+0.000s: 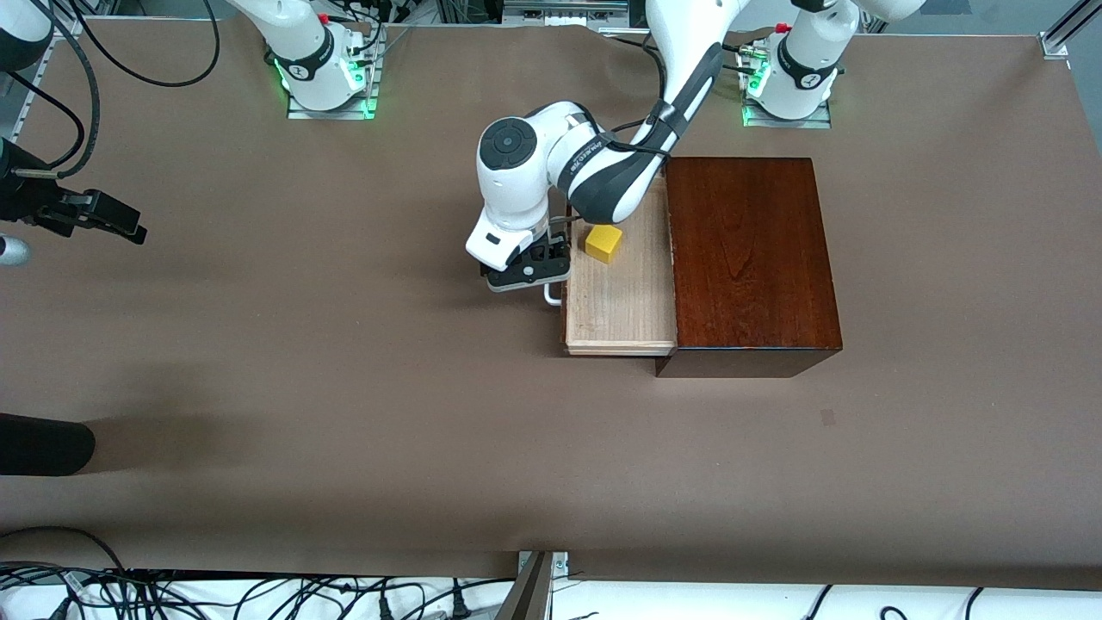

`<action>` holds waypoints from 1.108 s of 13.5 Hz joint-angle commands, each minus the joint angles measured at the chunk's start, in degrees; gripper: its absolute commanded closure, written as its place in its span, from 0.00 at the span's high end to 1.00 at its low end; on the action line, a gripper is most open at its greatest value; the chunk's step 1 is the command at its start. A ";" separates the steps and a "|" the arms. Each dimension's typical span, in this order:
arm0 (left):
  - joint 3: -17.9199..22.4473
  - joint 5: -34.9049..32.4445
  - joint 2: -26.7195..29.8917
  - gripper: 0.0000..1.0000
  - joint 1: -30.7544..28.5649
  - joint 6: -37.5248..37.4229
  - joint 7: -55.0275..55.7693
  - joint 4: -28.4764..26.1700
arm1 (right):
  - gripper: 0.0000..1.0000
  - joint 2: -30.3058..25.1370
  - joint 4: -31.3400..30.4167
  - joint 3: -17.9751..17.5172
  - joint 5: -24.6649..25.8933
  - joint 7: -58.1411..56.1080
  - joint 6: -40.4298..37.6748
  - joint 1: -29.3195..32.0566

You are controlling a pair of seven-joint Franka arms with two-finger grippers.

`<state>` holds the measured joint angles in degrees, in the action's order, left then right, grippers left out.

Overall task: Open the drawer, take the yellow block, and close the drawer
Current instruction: 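Pull the drawer open with the left gripper while the right gripper approaches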

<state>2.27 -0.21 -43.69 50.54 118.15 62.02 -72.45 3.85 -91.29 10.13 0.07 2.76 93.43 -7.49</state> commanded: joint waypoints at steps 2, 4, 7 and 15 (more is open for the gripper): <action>-0.42 0.91 4.74 1.00 -0.35 -9.93 0.38 0.99 | 1.00 0.10 0.58 -0.37 -0.15 0.06 0.00 0.46; -0.95 1.09 7.37 1.00 -1.05 -14.50 0.38 1.17 | 1.00 0.10 0.58 -0.81 -0.24 0.06 0.00 -0.07; -4.28 1.35 13.17 1.00 -6.05 -21.27 0.12 1.00 | 1.00 0.10 1.89 -4.58 -1.72 0.41 -0.53 -1.12; -4.73 4.59 29.08 1.00 -26.34 -32.51 -22.33 -4.54 | 1.00 3.00 3.56 -8.55 -9.30 -0.11 0.09 -8.76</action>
<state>-1.52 1.65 -19.85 29.48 88.33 47.04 -73.03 5.13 -90.01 1.76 -8.66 2.96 93.74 -13.91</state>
